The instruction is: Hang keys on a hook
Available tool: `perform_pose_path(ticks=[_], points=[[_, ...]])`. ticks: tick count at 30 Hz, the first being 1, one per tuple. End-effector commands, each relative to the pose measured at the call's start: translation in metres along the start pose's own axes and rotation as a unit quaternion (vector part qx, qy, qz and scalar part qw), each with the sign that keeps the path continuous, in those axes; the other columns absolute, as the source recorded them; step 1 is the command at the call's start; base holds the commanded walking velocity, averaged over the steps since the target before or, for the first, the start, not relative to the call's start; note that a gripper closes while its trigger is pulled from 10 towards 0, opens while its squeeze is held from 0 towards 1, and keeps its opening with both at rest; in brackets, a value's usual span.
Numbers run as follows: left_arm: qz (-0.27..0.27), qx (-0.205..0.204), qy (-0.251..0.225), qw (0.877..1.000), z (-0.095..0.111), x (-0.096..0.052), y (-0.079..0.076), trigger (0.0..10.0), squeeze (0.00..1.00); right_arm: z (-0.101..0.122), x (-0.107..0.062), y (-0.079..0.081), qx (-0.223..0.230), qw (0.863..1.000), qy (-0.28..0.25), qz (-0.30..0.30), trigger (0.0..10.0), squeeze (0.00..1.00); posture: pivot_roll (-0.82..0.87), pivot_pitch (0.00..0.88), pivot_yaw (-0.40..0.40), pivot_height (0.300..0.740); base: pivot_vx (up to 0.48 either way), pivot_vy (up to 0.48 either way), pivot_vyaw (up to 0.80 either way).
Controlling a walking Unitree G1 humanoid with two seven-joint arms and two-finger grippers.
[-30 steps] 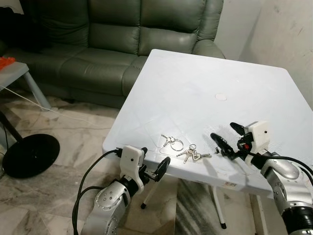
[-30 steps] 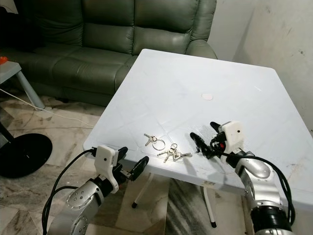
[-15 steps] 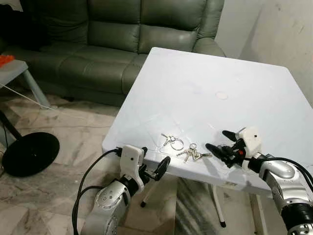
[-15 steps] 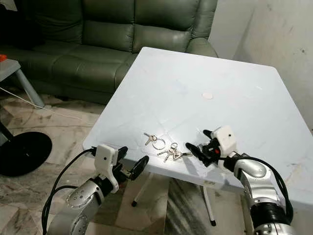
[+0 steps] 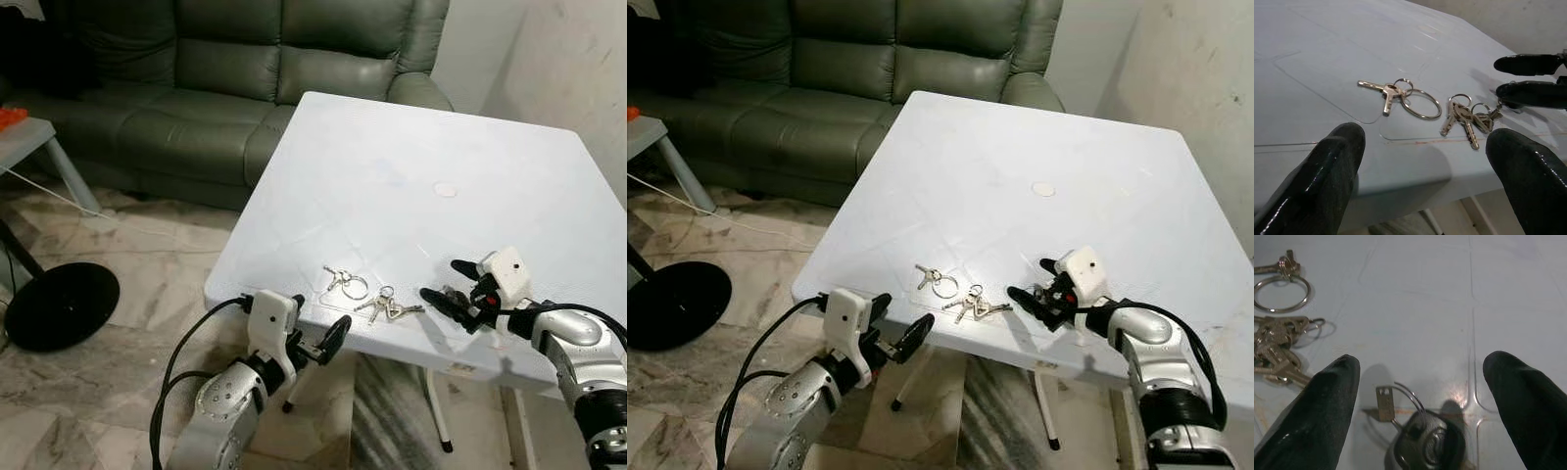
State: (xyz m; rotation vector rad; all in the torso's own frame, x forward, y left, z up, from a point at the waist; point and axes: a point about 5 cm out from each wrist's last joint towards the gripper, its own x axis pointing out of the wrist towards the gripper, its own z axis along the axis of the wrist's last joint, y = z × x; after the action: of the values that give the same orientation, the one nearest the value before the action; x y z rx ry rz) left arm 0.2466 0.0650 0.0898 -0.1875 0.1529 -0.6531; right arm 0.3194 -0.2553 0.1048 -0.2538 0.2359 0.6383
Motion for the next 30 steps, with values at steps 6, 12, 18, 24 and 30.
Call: perform_pose_path(ticks=[6, 12, 18, 24, 30], points=[[-0.008, 0.004, 0.003, 1.000, 0.002, 0.000, -0.003, 10.0, 0.00, 0.001, -0.009, -0.009, 0.008, 1.000, 0.003, 0.008, 0.0, 0.00, -0.01, 0.088, -0.053, 0.740, 0.000, 0.000, 0.00], [-0.010, 0.003, 0.006, 1.000, 0.002, 0.000, -0.004, 10.0, 0.00, 0.000, -0.014, -0.014, 0.017, 1.000, 0.003, 0.006, 0.0, 0.00, -0.02, 0.089, -0.046, 0.740, 0.000, 0.000, 0.00], [-0.012, 0.001, 0.007, 1.000, 0.001, 0.000, -0.005, 10.0, 0.00, 0.000, -0.017, -0.017, 0.020, 1.000, 0.000, 0.002, 0.0, 0.00, -0.02, 0.090, -0.045, 0.740, 0.000, 0.000, 0.00], [-0.012, 0.001, 0.007, 1.000, 0.001, 0.000, -0.006, 10.0, 0.00, -0.002, -0.021, -0.018, 0.031, 0.999, -0.002, 0.007, 0.0, 0.00, -0.02, 0.088, -0.045, 0.740, 0.000, 0.000, 0.00], [-0.011, -0.001, 0.007, 1.000, 0.001, 0.000, -0.006, 10.0, 0.00, -0.007, -0.026, -0.015, 0.043, 0.999, 0.001, 0.024, 0.0, 0.00, -0.02, 0.089, -0.044, 0.740, 0.000, 0.000, 0.00]])
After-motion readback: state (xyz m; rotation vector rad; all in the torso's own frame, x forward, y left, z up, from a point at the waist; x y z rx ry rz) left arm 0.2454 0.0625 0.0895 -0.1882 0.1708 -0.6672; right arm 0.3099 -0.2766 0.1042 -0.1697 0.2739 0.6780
